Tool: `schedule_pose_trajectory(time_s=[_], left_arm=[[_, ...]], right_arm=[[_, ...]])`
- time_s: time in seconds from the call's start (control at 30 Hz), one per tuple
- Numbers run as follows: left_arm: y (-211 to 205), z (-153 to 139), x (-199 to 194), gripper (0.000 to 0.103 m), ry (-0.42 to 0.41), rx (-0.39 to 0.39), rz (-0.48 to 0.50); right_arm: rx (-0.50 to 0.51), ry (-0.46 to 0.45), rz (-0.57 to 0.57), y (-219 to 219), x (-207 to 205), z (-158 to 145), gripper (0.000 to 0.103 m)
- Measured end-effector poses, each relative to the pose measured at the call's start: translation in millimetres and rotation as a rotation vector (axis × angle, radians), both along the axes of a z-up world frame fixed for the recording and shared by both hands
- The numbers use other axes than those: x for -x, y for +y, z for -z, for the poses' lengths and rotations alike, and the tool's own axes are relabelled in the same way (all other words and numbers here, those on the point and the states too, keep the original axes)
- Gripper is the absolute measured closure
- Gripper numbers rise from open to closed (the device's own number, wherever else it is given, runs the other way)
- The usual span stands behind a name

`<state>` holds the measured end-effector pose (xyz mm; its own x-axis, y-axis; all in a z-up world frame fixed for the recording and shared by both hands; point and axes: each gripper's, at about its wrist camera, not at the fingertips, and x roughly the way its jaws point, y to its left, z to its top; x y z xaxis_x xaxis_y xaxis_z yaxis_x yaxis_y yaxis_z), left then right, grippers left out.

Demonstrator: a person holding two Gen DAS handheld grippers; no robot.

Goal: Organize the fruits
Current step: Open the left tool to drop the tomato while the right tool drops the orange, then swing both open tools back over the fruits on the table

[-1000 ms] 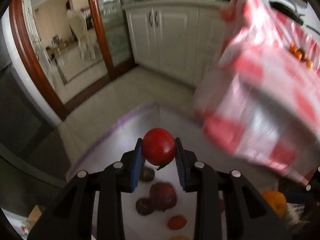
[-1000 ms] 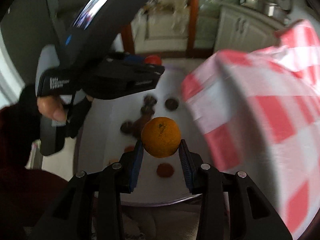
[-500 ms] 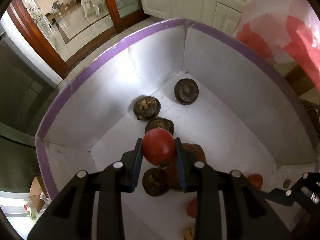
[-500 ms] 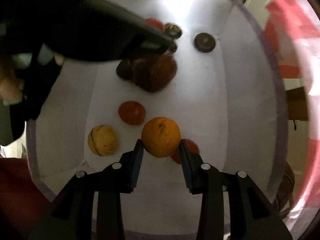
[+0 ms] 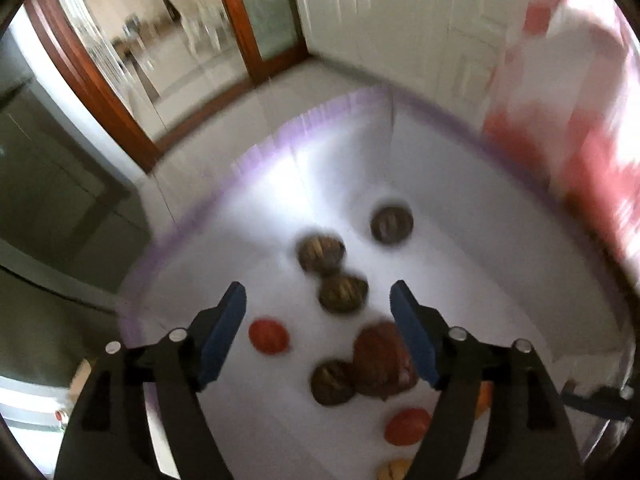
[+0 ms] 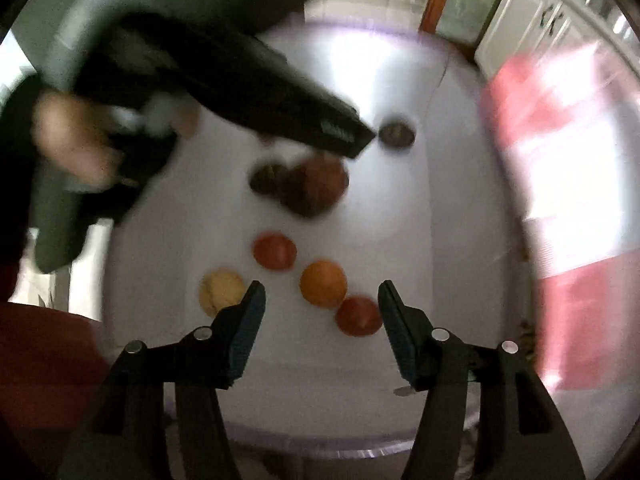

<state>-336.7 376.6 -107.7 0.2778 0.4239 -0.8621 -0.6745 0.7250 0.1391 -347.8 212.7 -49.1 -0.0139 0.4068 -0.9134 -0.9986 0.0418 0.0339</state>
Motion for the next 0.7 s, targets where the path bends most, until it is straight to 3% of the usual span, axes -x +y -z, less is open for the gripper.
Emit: schedule_pose_trajectory(time_s=[0.07, 0.1, 0.2, 0.27, 0.33, 0.4, 0.5, 0.6, 0.7], left_arm=[[-4.9, -33.6, -3.3, 0.024, -0.073, -0.085, 0.010], [-13.0, -65.4, -7.2, 0.018, -0.153, -0.159, 0.015], [-42.5, -134.7, -18.5, 0.002, -0.356, -0.289, 0.047], [-74.7, -179.2, -36.1, 0.002, -0.505, -0.328, 0.122], [-103.6, -204.7, -58.9, 0.002, -0.589, -0.310, 0.215], [-139.3, -224.7, -95.5, 0.002, -0.653, -0.239, 0.336], [-190.7, -230.0, -153.0, 0.002, -0.704, -0.148, 0.455], [-241.7, -212.4, -234.8, 0.002, -0.683, -0.056, 0.555], [-278.1, -191.5, -318.3, 0.002, -0.625, 0.057, 0.573]], right_arm=[[-0.126, 0.040, 0.025, -15.8, -10.3, -41.4, 0.042], [-0.213, 0.044, 0.041, -28.7, -18.7, -68.0, 0.039], [-0.426, -0.031, 0.131, -74.8, -51.3, -134.6, 0.024], [-0.523, -0.095, 0.235, -114.5, -77.9, -162.7, 0.018], [-0.566, -0.156, 0.345, -149.2, -102.3, -172.4, 0.016], [-0.593, -0.193, 0.495, -190.2, -133.8, -177.1, 0.016], [-0.593, -0.200, 0.709, -241.8, -183.3, -169.7, 0.016], [-0.559, -0.209, 0.902, -288.5, -241.3, -151.1, 0.016], [-0.499, -0.190, 1.060, -331.2, -305.5, -126.5, 0.016]])
